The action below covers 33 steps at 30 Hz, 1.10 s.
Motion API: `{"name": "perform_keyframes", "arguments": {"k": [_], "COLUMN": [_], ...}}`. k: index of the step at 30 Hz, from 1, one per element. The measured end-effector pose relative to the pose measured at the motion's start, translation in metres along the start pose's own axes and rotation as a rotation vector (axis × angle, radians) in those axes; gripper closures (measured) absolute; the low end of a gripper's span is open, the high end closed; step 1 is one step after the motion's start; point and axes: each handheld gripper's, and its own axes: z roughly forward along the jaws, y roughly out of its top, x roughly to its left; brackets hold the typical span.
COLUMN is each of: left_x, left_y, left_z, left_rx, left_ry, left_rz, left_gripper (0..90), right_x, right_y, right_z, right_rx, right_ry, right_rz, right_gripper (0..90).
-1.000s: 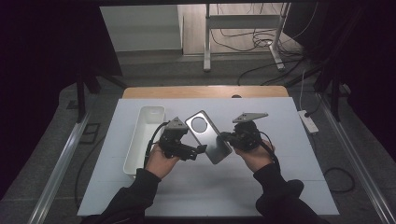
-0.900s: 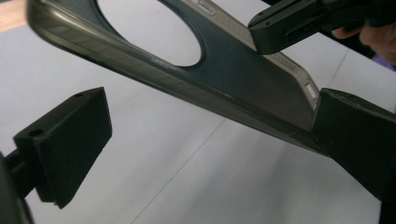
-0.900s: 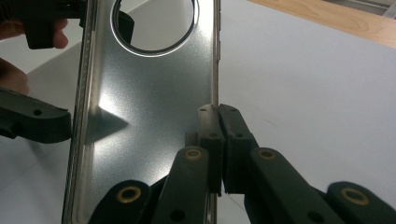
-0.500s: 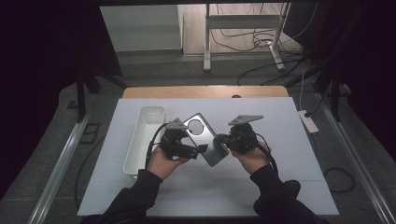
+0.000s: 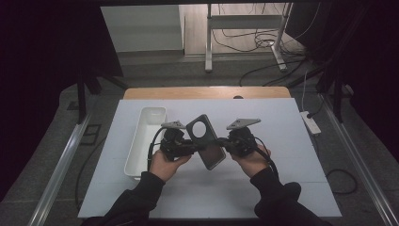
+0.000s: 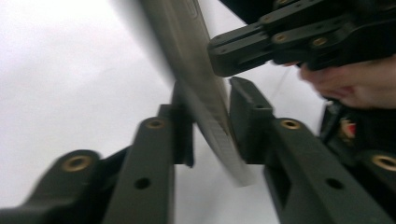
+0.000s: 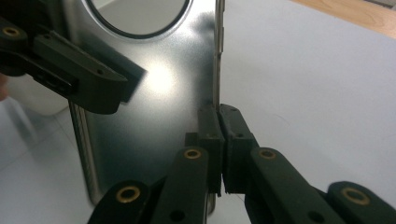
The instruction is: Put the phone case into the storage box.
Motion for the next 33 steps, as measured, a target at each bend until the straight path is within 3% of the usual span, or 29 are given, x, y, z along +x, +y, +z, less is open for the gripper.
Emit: {"name": "perform_keyframes", "arguments": {"k": [6, 10, 14, 18, 19, 22, 23, 28, 33], "left_x": [0.001, 0.000, 0.000, 0.004, 0.004, 0.005, 0.006, 0.006, 0.005], "left_y": [-0.001, 0.001, 0.001, 0.001, 0.001, 0.002, 0.002, 0.003, 0.004], "left_z": [-0.002, -0.005, -0.009, -0.017, -0.017, -0.022, -0.024, -0.028, -0.030], "left_rx": [0.001, -0.001, 0.004, 0.017, 0.017, 0.026, 0.032, 0.053, 0.068], "left_ry": [0.002, 0.026, 0.048, 0.070, 0.070, 0.077, 0.076, 0.075, 0.057], "left_rz": [-0.007, 0.021, 0.037, 0.063, 0.063, 0.077, 0.089, 0.129, 0.157], "left_gripper": [78.7, 79.0, 79.0, 79.0, 78.9, 78.9, 78.9, 78.9, 78.9], "right_x": [0.001, 0.000, -0.005, -0.011, -0.011, -0.014, -0.014, -0.018, -0.020], "right_y": [-0.001, 0.000, 0.001, 0.002, 0.002, 0.003, 0.003, 0.002, 0.002], "right_z": [0.001, -0.001, -0.006, -0.010, -0.010, -0.012, -0.012, -0.011, -0.013], "right_rx": [0.002, -0.021, -0.045, -0.066, -0.066, -0.094, -0.094, -0.079, -0.051], "right_ry": [0.008, 0.026, 0.026, 0.061, 0.061, 0.093, 0.093, 0.154, 0.195], "right_rz": [0.003, 0.002, 0.009, 0.019, 0.019, 0.016, 0.016, 0.027, 0.038], "right_gripper": [87.8, 84.8, 68.1, 48.2, 48.2, 30.2, 30.2, 5.9, 2.9]}}
